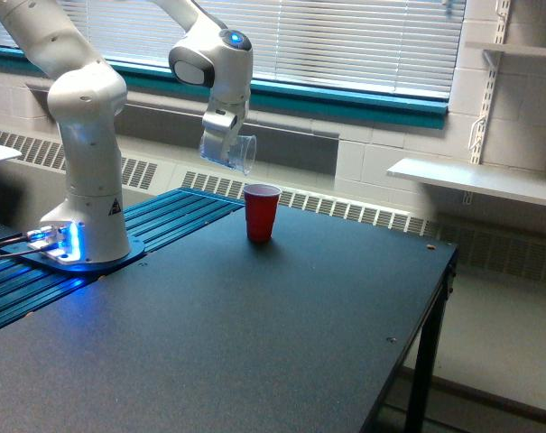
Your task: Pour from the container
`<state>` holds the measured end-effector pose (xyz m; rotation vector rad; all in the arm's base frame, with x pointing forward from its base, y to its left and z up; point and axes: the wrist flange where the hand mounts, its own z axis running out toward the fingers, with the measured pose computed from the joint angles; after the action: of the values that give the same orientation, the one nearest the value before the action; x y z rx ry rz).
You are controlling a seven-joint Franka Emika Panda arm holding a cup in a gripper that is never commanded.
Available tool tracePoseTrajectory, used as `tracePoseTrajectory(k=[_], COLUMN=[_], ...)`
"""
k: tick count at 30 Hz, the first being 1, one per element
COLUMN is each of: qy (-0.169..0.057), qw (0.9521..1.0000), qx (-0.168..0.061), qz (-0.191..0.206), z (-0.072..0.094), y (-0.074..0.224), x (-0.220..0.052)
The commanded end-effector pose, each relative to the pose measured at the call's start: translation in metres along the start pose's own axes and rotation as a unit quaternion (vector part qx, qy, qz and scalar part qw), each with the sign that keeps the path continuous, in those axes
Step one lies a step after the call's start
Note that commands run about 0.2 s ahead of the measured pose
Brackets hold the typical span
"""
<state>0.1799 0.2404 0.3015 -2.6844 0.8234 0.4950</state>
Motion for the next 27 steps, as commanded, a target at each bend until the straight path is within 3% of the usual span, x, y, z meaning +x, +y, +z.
tracePoseTrajectory(k=[1, 18, 27], qy=[-0.009, -0.035, -0.036], qw=[0.9995, 0.9967, 0.9962], qx=[-0.005, -0.002, -0.002], qz=[0.031, 0.073, 0.080], z=[0.006, 0.005, 0.004], y=[0.014, 0.020, 0.023], x=[0.015, 0.035, 0.041])
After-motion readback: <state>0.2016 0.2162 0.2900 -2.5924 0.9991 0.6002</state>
